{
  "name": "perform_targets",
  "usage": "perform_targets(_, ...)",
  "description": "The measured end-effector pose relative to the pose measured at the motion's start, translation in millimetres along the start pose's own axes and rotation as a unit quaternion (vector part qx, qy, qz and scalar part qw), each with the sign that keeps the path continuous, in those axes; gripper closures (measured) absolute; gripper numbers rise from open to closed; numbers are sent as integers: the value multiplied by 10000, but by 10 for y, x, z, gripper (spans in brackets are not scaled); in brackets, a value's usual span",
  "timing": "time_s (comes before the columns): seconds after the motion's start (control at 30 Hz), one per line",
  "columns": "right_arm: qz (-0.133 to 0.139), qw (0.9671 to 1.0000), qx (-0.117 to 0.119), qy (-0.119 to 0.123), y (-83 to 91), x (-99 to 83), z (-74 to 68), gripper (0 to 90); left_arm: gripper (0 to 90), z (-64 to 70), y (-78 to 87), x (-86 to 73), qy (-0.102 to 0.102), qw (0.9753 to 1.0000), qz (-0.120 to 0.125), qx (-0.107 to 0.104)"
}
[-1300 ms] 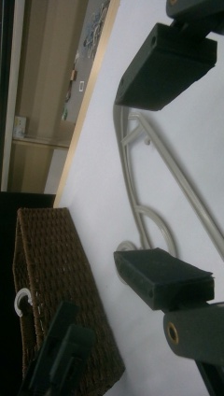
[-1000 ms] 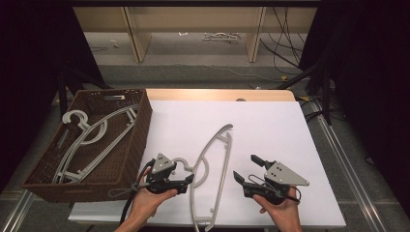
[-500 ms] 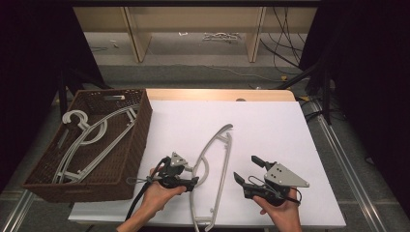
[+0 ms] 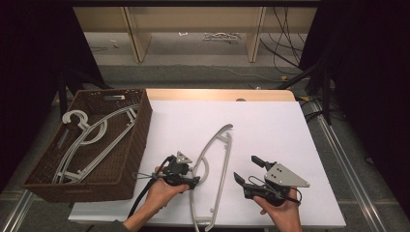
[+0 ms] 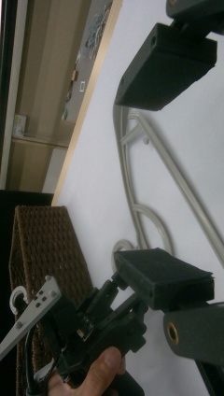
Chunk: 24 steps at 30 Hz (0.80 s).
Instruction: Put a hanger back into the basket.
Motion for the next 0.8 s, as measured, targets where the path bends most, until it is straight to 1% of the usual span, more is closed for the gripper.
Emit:
perform_targets(0.07,-42,10000,13,-20,4,0,0,221,466,-5,3,3,-48,10000,-28,24)
perform_targets(0.13,-50,10000,-22,16,-4,-4,0,221,474,-6,-19,-7,-61,9999,-91,39)
perform_targets(0.17,-60,10000,-32,22,-2,-6,-6,221,488,-13,-30,-12,-119,9998,-125,97)
perform_targets(0.2,-55,10000,-36,63,1,-1,-1,221,493,-23,-42,-13,-116,9997,-133,144)
perform_targets(0.23,-42,10000,-41,59,0,3,1,221,491,-27,-48,-10,-62,9998,-161,85)
perform_targets(0.27,-43,10000,-41,57,-2,2,2,221,490,-34,-48,-5,-75,9997,-203,57)
perform_targets(0.3,-27,10000,-54,72,-6,-1,5,222,497,-38,-55,0,-156,9997,-179,79)
perform_targets(0.33,-56,10000,-43,21,-4,-7,-3,222,498,-34,-56,3,-183,9996,-204,92)
perform_targets(0.37,-71,10000,-33,-24,-3,-9,-8,221,502,-30,-64,10,-212,9995,-225,58)
perform_targets(0.4,-60,10000,-38,-28,-4,-7,-8,222,515,-28,-62,20,-351,9990,-262,127)
perform_targets(0.43,-65,10000,-32,-32,-6,-7,-9,221,538,-28,-63,25,-413,9986,-331,84)
perform_targets(0.47,-71,10000,-26,-29,-8,-9,-10,222,554,-32,-67,42,-517,9979,-372,108)
perform_targets(0.5,-61,10000,-1,4,-16,-11,-7,221,599,-42,-67,57,-648,9968,-465,73)
perform_targets(0.53,-78,10000,-9,-5,-17,-14,-9,221,621,-71,-72,91,-748,9953,-611,-14)
perform_targets(0.57,-110,9999,-5,-36,-13,-16,-14,222,627,-93,-76,116,-741,9946,-720,-61)
perform_targets(0.6,-55,10000,-32,59,-18,-7,1,222,635,-101,-87,131,-691,9945,-782,-133)
perform_targets(0.67,-90,10000,-4,-32,-14,-12,-15,222,670,-141,-103,169,-800,9926,-898,-179)
perform_targets(0.7,-38,10000,-6,42,-19,-9,0,222,698,-159,-110,181,-870,9918,-925,-166)
perform_targets(0.73,-47,10000,41,-66,-20,-13,-16,222,715,-182,-121,198,-964,9906,-958,-180)
perform_targets(0.77,-154,9999,-21,-29,5,-14,-1,222,740,-197,-128,209,-995,9900,-979,-197)
perform_targets(0.8,-96,9999,-3,-32,-5,-11,-1,222,755,-203,-138,218,-1001,9901,-967,-203)
Point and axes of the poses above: each handheld gripper's, and its own axes: y roughly backward along the jaws, x roughly out of its top, z roughly to its right, the point moved 5 cm from there along -y, roughly forward along the jaws, and after that the axes turned 8 degrees about x, right-handed, at the moved point
